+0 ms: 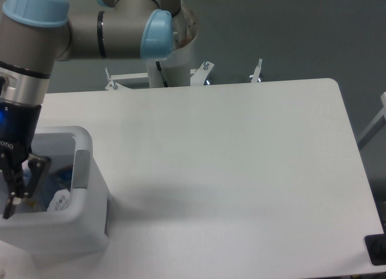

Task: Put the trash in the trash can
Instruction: 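Lower the bottle into the white trash bin, then open the gripper, release the bottle, and withdraw from the bin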

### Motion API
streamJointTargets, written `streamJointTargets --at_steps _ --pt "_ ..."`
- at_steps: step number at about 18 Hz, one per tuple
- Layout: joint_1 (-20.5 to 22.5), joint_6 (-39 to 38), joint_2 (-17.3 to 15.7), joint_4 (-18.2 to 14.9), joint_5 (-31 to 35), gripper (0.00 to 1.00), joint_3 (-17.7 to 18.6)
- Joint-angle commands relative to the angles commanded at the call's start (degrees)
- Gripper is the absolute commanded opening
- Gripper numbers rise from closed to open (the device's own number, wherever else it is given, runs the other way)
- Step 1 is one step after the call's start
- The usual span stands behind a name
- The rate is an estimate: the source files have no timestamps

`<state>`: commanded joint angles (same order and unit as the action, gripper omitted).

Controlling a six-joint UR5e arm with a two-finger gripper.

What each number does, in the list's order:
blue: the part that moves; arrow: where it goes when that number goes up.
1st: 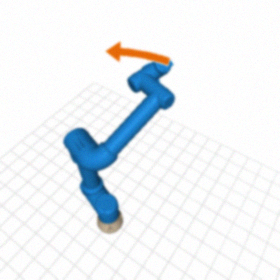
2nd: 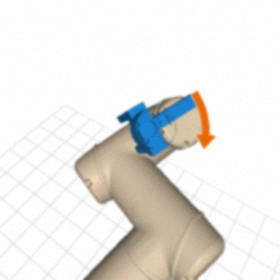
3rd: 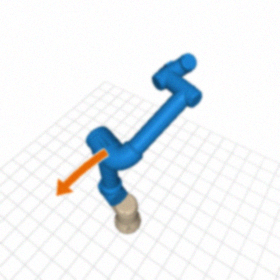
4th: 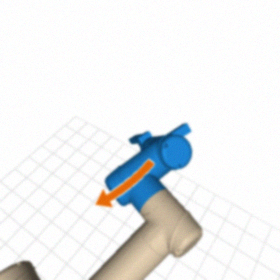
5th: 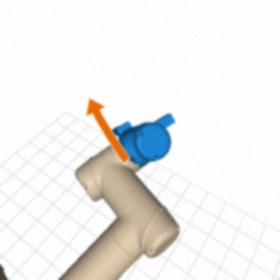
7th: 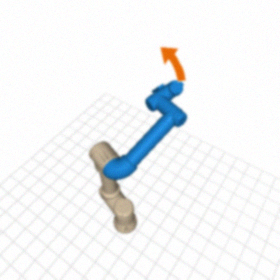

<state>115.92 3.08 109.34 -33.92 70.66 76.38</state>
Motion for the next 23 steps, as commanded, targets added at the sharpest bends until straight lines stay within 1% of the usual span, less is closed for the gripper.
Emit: streamJointTargets --at_steps 3,6,8,9,11,13,14,16,18,20,23 --pt "4.65 0.26 -1.58 -0.35 6.05 1.0 0.44" --pt "7.38 1.48 -2.02 -0.35 12.64 1.0 2.81" --pt "8.96 5.6 -3.6 -0.7 18.43 1.0 3.25" --pt "10.28 7.89 -3.86 -0.62 20.64 1.0 4.47" --pt "11.95 12.11 -4.57 -0.62 22.67 1.0 6.05" --pt "15.54 16.76 -6.23 -0.79 23.73 1.0 8.95" --pt "17.39 20.61 -7.28 -1.31 23.73 1.0 10.62" --pt "21.52 31.15 -10.09 -3.16 23.47 1.0 13.78" --pt "24.6 39.95 -12.99 -5.87 23.3 1.0 16.42" --pt "28.03 47.34 -15.11 -9.56 23.03 1.0 18.01" --pt "31.46 56.75 -16.87 -15.19 22.24 1.0 18.72"
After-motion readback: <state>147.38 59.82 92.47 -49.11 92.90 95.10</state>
